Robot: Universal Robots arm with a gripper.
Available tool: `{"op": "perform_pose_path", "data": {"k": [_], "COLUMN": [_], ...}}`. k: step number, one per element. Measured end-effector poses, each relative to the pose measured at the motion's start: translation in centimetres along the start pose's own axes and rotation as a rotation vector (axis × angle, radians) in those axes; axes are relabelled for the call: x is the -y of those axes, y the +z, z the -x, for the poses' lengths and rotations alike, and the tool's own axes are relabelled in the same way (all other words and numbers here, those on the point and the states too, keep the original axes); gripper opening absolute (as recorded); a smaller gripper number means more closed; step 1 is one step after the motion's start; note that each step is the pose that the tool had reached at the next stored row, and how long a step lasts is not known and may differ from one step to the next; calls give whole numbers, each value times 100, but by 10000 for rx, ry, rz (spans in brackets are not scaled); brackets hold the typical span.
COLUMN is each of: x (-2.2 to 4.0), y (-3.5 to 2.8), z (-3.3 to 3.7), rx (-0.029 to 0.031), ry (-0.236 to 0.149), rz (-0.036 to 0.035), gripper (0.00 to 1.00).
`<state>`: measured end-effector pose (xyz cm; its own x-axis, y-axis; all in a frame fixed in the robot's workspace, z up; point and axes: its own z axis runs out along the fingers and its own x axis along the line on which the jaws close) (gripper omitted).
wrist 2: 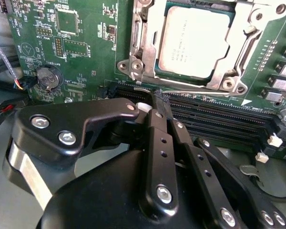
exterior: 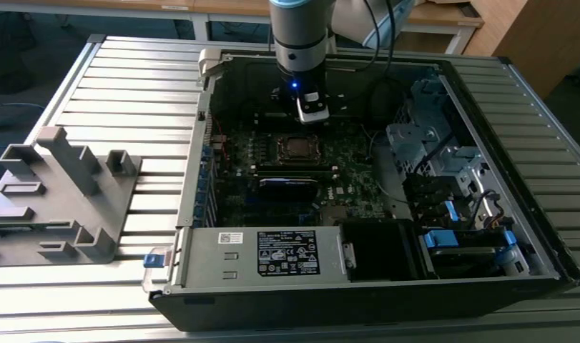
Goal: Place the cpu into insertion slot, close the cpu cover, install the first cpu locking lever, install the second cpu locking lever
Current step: 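Install the first cpu locking lever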
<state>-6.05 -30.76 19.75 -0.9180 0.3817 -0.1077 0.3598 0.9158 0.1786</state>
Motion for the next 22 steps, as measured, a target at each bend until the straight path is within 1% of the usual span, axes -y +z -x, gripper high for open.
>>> {"op": "perform_pose_path", "data": {"k": [3,9,12,22], "x": [2,3,5,8], "y": [1,1,6,14], "z": [-4,-5,-5,-6], "rx": [28,34,46,79], "ry": [-7,-7,-11,-17], "rz": [-9,-10,-24,-26], "gripper": [10,10,10,10]}}
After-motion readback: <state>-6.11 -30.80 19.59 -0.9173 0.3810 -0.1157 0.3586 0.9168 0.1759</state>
